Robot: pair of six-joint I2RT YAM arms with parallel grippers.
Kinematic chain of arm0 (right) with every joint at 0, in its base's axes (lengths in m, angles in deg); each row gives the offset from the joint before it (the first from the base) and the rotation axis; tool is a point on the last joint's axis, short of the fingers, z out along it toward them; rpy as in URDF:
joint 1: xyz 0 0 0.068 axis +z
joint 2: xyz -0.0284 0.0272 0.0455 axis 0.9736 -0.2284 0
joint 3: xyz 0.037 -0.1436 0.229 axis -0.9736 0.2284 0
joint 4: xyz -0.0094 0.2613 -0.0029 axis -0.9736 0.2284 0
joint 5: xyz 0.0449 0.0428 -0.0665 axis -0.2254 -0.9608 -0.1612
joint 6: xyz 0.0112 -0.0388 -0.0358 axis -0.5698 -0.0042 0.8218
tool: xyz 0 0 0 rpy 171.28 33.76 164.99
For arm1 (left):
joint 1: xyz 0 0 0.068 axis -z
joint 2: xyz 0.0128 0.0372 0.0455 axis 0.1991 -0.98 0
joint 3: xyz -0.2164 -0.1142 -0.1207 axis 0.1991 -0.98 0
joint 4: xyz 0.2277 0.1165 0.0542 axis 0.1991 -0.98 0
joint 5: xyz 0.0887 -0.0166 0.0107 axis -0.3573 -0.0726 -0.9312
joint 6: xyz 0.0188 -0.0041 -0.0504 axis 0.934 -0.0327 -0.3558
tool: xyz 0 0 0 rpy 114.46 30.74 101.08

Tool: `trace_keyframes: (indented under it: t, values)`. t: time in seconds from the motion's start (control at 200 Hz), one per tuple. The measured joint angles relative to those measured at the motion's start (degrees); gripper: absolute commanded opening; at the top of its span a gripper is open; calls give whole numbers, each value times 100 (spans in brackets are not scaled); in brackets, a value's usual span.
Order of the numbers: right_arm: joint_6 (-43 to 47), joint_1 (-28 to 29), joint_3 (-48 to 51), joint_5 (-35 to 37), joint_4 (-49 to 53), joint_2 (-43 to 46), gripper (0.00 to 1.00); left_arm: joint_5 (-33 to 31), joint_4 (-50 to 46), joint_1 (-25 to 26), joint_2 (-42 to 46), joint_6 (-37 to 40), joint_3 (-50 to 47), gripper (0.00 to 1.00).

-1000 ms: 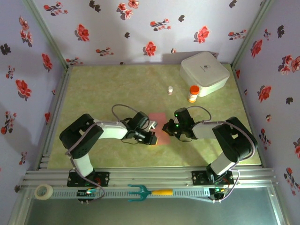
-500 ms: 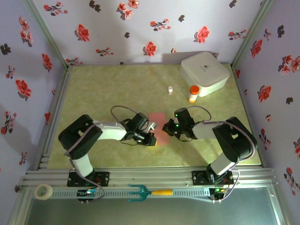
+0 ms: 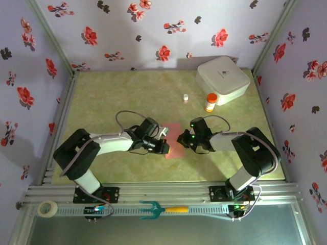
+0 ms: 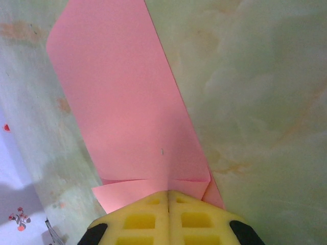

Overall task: Fold a paper plane with a square sheet of paper (pick it up from the middle)
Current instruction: Fold the triangle a second time at the center of the table, then turn over the paper at the center of the table.

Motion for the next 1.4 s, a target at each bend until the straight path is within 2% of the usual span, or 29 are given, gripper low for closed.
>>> trace_keyframes:
  t: [0.265, 0.385, 0.54, 0.725, 0.965, 1.4]
  values:
    - [-2, 0, -22, -4, 39, 0, 0, -76, 181, -63, -793, -2, 411, 4]
    - [-2, 0, -22, -4, 55, 13, 5, -138, 219, -63, -981, -26, 389, 0]
    - [26, 0, -24, 66, 461, 302, 14, -138, 378, -63, -981, -50, 313, 0]
    - [129, 31, -31, 310, 1342, 1228, 34, -120, 492, -63, -979, -74, 278, 0]
    - [-61, 363, 321, 520, 1853, 1956, 44, -120, 570, -63, -977, -136, 238, 0]
    - [-354, 752, 426, 566, 1864, 1615, 47, -107, 612, -63, -977, -155, 221, 0]
